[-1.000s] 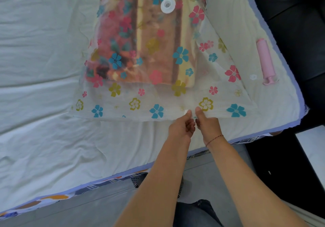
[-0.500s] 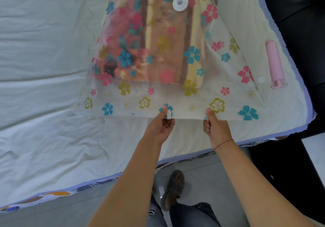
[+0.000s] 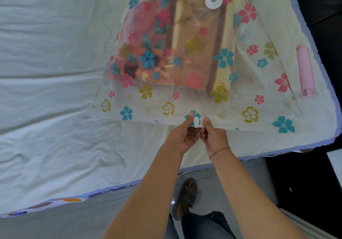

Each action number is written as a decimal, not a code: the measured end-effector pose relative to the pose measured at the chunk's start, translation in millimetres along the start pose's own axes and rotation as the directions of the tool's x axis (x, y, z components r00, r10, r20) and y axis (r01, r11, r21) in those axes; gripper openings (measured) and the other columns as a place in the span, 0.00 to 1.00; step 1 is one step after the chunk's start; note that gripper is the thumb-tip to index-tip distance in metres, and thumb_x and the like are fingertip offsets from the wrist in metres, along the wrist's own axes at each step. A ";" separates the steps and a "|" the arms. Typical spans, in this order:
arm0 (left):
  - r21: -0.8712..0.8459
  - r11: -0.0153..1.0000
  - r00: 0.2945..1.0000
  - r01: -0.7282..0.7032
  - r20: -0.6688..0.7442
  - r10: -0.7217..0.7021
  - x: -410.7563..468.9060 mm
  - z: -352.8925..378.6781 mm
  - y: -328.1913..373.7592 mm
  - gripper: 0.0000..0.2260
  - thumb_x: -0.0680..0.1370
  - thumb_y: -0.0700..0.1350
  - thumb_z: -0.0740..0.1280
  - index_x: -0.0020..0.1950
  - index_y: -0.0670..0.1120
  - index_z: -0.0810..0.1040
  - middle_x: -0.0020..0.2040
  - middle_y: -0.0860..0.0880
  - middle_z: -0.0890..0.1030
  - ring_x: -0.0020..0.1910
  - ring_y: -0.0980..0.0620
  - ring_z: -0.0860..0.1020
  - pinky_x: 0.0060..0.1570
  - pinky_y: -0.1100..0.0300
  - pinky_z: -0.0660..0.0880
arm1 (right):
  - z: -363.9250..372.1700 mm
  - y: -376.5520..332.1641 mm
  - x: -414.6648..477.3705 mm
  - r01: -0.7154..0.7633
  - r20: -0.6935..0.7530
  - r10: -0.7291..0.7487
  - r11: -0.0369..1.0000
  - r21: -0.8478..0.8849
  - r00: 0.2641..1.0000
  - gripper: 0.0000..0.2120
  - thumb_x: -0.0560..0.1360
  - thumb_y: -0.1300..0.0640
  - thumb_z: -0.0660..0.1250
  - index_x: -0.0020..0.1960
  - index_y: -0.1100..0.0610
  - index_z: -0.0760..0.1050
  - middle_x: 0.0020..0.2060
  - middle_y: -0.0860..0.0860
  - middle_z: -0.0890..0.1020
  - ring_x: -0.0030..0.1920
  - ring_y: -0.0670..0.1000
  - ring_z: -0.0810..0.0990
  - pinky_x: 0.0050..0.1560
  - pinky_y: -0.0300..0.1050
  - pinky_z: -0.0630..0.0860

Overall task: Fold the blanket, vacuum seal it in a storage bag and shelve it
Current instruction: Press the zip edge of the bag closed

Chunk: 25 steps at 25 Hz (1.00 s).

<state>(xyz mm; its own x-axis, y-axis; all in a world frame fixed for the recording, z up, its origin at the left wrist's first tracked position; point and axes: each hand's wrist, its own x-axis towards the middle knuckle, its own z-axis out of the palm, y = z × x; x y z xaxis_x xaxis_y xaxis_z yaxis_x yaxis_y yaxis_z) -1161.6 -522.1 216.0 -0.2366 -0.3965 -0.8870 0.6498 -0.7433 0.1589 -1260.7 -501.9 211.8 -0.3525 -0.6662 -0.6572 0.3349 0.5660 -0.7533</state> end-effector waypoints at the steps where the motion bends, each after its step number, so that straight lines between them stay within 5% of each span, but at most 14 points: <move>1: 0.083 0.997 1.000 0.003 0.004 -0.003 -0.6 0.1 -2.6 0.08 0.73 0.44 0.73 0.44 0.39 0.79 0.32 0.46 0.79 0.30 0.54 0.77 0.30 0.65 0.77 | -0.4 -0.4 -0.1 -0.001 0.006 0.001 1.000 -0.008 1.000 0.19 0.79 0.57 0.65 0.30 0.57 0.70 0.19 0.46 0.69 0.22 0.43 0.65 0.31 0.38 0.65; 6: 0.137 0.988 0.994 -0.075 -0.071 0.086 1.3 6.1 -5.4 0.06 0.72 0.40 0.74 0.42 0.39 0.79 0.27 0.48 0.77 0.23 0.58 0.74 0.26 0.68 0.74 | -8.0 -9.7 1.6 0.043 0.079 -0.034 0.992 -0.116 0.996 0.23 0.80 0.58 0.62 0.27 0.55 0.62 0.19 0.45 0.62 0.22 0.44 0.59 0.31 0.41 0.58; 17: 0.139 0.988 0.990 -0.063 -0.115 0.079 1.4 -1.9 4.3 0.06 0.72 0.39 0.74 0.40 0.39 0.78 0.29 0.47 0.75 0.23 0.57 0.72 0.25 0.69 0.73 | -24.9 -19.1 2.7 0.046 0.113 -0.039 0.997 -0.059 0.993 0.23 0.80 0.60 0.62 0.26 0.52 0.68 0.22 0.45 0.61 0.24 0.44 0.57 0.28 0.37 0.55; 25: 0.117 0.987 0.979 -0.107 -0.160 0.125 10.8 -30.6 25.2 0.06 0.71 0.37 0.74 0.41 0.39 0.77 0.31 0.46 0.76 0.24 0.56 0.73 0.25 0.68 0.74 | -32.4 -17.1 8.7 0.051 0.112 -0.042 0.996 -0.079 0.993 0.22 0.79 0.59 0.63 0.29 0.54 0.61 0.22 0.46 0.60 0.24 0.44 0.56 0.29 0.38 0.55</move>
<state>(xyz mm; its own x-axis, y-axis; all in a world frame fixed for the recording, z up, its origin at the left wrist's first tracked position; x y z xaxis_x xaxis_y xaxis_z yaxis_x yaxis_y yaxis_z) -1125.6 -528.6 197.2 -0.0346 -0.3953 -0.9179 0.5826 -0.7542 0.3028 -1297.8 -501.6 218.2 -0.2657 -0.7396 -0.6184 0.2466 0.5680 -0.7852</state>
